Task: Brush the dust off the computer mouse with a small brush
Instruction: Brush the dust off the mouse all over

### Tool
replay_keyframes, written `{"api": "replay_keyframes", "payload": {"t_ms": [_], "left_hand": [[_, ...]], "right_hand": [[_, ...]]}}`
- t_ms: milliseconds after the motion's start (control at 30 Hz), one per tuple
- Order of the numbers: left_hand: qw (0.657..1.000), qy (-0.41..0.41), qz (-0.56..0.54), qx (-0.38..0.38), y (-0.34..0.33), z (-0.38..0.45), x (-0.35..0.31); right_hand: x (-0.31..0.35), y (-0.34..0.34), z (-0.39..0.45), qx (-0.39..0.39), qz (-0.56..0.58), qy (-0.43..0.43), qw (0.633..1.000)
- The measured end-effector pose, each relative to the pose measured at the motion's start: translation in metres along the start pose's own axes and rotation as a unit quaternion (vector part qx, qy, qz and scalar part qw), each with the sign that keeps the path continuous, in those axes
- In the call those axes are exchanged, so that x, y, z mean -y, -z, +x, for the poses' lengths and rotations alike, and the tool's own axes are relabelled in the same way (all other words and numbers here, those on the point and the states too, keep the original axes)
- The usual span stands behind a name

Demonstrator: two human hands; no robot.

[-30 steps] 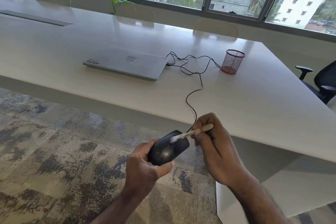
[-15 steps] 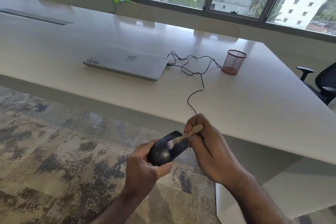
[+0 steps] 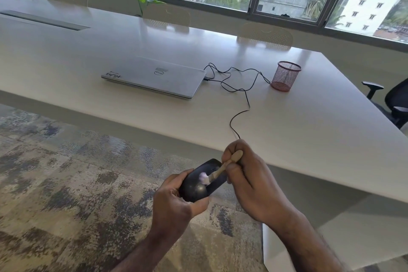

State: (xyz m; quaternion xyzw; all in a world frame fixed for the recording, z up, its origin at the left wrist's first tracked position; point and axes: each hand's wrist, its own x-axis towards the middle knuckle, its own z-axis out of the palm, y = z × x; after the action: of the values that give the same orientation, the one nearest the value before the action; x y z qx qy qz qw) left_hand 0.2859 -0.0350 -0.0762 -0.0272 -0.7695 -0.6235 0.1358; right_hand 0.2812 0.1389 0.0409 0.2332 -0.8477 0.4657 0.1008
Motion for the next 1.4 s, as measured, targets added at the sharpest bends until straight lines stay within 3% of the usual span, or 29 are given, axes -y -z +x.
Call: {"api": "replay_keyframes", "payload": {"t_ms": [333,500,700,933,1133,1300,1400], "left_hand": [[1.0,-0.006,0.01,0.002,-0.001,0.0009,0.0001],[1.0,0.001,0.006,0.007,0.0004,0.0018,0.0004],[1.0,0.008,0.012,0.011,-0.0005,0.0016,0.0027],[1.0,0.008,0.016,0.008,0.0,0.0027,0.0046],[1.0,0.015,0.005,0.013,-0.0018,0.0037,0.005],[1.0,0.008,0.004,0.015,-0.0009,0.0035,0.0062],[1.0,0.001,0.004,0.013,-0.0023,0.0045,0.0068]], "right_hand": [[-0.0045,0.0043,0.0036,-0.03,-0.068,-0.003,0.997],[-0.0015,0.0055,0.0036,-0.06,-0.038,0.006,0.997],[-0.0018,0.0039,0.004,-0.016,-0.054,0.012,0.998],[-0.0047,0.0065,0.0063,-0.079,-0.021,0.013,0.997],[-0.0053,0.004,0.0056,-0.026,-0.027,0.015,0.999],[-0.0057,0.0075,0.008,-0.067,0.006,0.021,0.998],[-0.0073,0.005,0.0088,-0.045,-0.002,0.018,0.999]]}}
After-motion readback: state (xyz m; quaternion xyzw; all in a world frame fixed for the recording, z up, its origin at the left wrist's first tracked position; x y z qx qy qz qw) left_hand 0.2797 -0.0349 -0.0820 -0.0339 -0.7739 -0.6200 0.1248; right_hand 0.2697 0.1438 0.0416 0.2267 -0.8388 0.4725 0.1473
